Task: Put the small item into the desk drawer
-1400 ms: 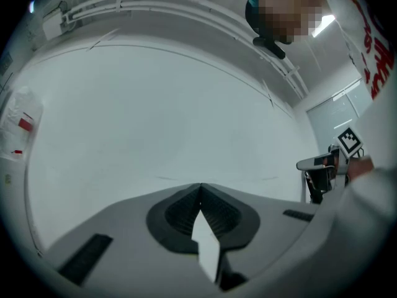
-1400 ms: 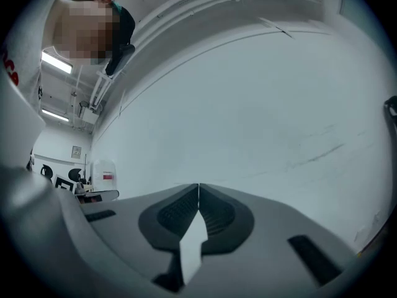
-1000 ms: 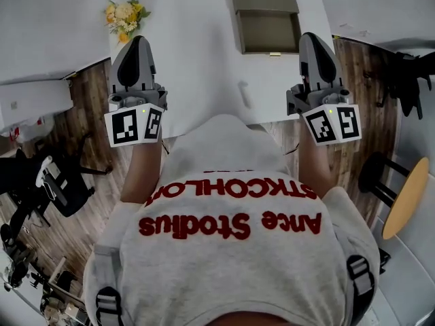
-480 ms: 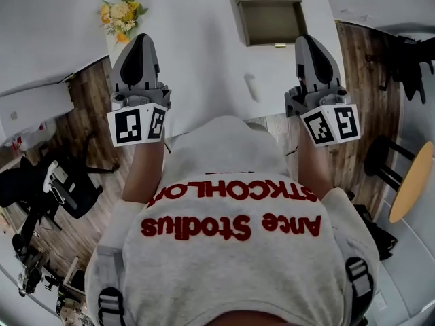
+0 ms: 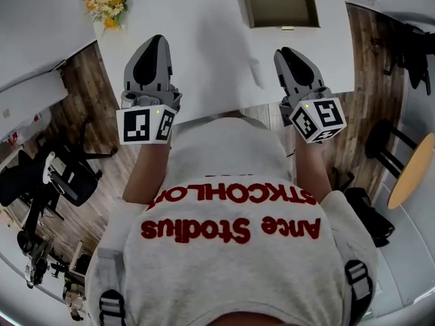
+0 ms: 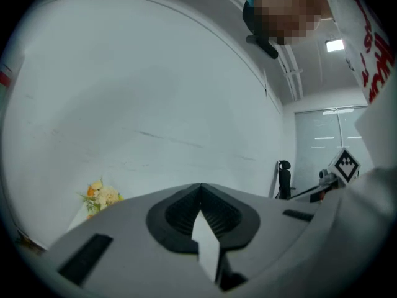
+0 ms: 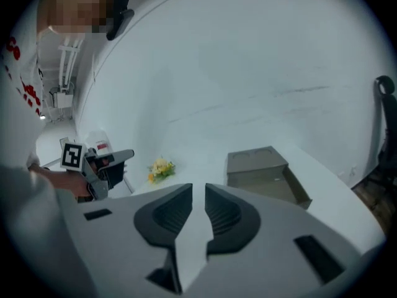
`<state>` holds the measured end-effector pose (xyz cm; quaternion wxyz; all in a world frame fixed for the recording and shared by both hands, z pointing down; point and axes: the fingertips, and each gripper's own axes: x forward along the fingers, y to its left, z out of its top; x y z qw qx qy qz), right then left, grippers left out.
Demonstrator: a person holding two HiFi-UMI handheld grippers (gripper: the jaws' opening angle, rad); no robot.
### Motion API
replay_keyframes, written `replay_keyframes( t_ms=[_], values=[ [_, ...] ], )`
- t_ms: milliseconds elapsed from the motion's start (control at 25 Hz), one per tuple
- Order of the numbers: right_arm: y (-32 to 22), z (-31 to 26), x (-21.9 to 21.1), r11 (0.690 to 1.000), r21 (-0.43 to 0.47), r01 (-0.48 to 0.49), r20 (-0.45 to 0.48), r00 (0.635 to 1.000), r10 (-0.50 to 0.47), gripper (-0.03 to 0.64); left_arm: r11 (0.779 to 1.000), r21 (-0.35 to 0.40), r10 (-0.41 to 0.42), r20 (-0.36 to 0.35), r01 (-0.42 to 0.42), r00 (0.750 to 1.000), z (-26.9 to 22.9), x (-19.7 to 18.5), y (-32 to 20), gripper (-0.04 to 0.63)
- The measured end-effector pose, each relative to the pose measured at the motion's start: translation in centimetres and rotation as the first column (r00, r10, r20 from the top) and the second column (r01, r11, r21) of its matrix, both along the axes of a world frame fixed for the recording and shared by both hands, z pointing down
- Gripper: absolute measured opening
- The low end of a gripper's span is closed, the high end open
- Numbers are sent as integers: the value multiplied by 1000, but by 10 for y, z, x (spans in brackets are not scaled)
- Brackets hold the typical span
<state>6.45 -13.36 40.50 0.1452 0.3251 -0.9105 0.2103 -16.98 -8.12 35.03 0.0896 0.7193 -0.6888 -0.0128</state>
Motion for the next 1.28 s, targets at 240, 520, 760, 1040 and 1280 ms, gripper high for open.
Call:
replay_keyframes(
  t_ms=[240,520,760,1040,1280],
  values=[
    [16,61,9,996,-90,0,-120,993,-11,86,998,-63,-6,0,6,1000,25,1,4,8],
    [35,115,13,976,-214,45,-236,967,-96,141,987,-160,18,5,-17,1000,61,15,14,8],
    [53,152,15,962,-265,71,-321,934,-158,172,974,-219,57,-15,-59,998,82,34,26,8],
    [58,169,16,958,-275,84,-368,911,-185,167,970,-232,65,-24,-68,998,88,42,32,8],
    [50,159,14,962,-260,78,-346,923,-168,140,975,-217,50,-13,-51,999,81,36,31,8]
  ],
)
